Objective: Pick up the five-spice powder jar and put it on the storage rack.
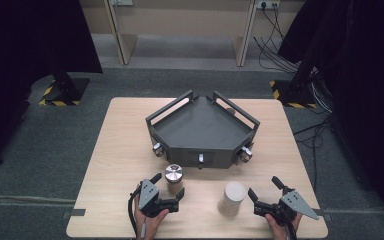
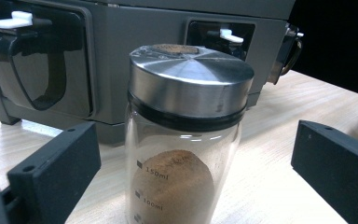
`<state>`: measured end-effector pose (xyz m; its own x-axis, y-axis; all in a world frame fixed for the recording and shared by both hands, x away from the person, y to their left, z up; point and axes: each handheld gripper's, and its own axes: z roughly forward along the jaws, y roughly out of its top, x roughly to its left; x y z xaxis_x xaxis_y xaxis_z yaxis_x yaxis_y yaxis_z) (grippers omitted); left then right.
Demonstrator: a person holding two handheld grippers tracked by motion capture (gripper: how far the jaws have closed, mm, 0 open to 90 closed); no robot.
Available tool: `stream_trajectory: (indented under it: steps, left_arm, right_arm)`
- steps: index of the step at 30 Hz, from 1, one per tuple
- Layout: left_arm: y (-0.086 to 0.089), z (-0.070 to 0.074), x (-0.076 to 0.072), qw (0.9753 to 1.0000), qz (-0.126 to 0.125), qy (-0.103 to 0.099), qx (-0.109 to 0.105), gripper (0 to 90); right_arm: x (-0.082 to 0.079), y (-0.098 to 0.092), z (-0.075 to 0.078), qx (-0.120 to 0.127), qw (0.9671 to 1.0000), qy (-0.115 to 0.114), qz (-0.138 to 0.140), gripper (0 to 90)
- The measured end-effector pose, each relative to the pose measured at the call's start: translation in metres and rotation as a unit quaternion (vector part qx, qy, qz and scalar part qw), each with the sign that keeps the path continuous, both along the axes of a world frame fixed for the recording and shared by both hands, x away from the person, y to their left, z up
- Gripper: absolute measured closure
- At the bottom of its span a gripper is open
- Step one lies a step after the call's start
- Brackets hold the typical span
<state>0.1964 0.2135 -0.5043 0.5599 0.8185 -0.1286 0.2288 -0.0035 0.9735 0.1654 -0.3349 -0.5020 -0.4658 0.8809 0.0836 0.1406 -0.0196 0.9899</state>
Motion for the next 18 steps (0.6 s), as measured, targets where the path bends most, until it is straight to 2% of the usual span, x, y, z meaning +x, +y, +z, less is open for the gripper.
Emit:
stream_trajectory:
  steps: [6, 18]
  left_arm:
    - [0.0004, -0.0001, 0.0024, 1.0, 0.005, 0.003, -0.002, 0.1]
    - [-0.0022, 0.006, 0.007, 1.0, 0.0, 0.003, 0.0, 0.1]
  right_arm:
    - [0.0003, -0.0002, -0.0001, -0.001, 1.0, 0.0, 0.001, 0.4]
    - [0.0004, -0.0008, -0.0002, 0.001, 1.0, 0.001, 0.002, 0.5]
